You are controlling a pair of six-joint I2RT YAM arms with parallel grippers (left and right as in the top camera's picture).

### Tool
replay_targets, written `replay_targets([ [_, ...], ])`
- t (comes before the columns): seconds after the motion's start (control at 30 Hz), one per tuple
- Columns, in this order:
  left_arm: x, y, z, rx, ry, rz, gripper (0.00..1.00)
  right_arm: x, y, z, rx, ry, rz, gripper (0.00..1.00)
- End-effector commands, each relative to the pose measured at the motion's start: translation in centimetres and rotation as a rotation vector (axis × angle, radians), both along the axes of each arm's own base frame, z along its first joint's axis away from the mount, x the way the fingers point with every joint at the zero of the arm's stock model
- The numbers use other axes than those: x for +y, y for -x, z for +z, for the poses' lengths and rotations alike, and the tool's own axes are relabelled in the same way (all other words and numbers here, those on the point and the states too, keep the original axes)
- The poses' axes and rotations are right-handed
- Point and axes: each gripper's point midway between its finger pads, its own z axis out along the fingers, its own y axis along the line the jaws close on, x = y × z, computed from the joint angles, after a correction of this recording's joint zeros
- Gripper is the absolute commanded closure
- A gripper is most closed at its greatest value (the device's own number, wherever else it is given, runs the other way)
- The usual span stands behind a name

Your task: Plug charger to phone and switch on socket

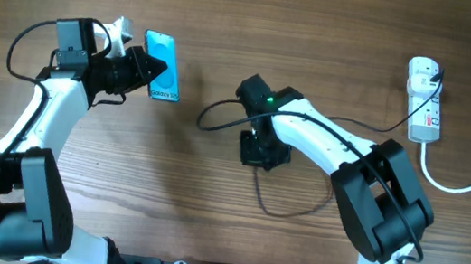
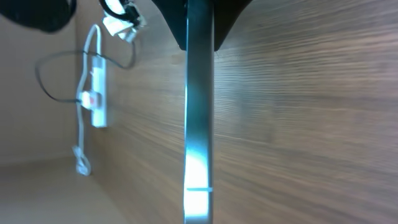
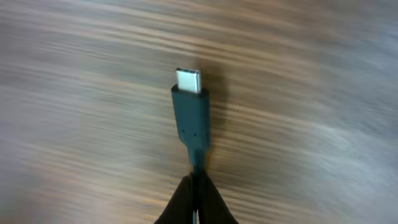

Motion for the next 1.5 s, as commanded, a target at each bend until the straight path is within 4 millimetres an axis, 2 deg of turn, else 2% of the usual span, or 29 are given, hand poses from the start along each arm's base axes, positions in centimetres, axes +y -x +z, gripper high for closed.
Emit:
replay_targets([
  [0.0,-2.1,0.7,2.4,-0.094,0.114,-0.145,0.96,4.6,0.8,5.6,-0.056,-0.348,0.245,0.96],
  [0.13,-3.7,1.6,4.4,-0.180,0.206,-0.263,0.96,8.4,2.6,11.5,-0.110,-0.701,0.470,0.96],
  [0.2,-4.4,2.3,5.8,-0.224,0.272,-0.329,0.96,9.7,3.8,13.7,-0.096,-0.860,0.534,0.96],
  [0.27,-4.9,2.8,6.7,-0.255,0.318,-0.373,0.96,10.3,4.2,14.9,-0.093,-0.946,0.564,0.96],
  [0.37,-5.4,3.6,7.7,-0.292,0.370,-0.429,0.96,10.8,3.7,15.2,-0.107,-0.972,0.547,0.96],
  [0.53,-5.4,3.7,7.9,-0.286,0.382,-0.433,0.96,12.3,2.8,16.0,-0.126,-1.001,0.497,0.96],
  [0.7,-5.3,3.3,7.9,-0.195,0.424,-0.378,0.96,13.9,2.3,16.3,-0.127,-0.990,0.416,0.96],
  [0.9,-4.7,2.0,7.0,-0.114,0.396,-0.271,0.96,15.3,1.8,16.4,-0.128,-0.957,0.322,0.96],
  [1.1,-4.2,0.5,7.8,-0.122,0.400,-0.213,0.96,15.7,1.4,15.3,-0.161,-0.880,0.268,0.96],
  [1.27,-4.2,0.7,7.5,-0.103,0.402,-0.207,0.96,15.5,0.7,14.8,-0.177,-0.832,0.205,0.96],
  [1.47,-4.2,0.7,7.4,-0.160,0.364,-0.238,0.96,15.5,-0.2,14.6,-0.222,-0.809,0.190,0.96],
])
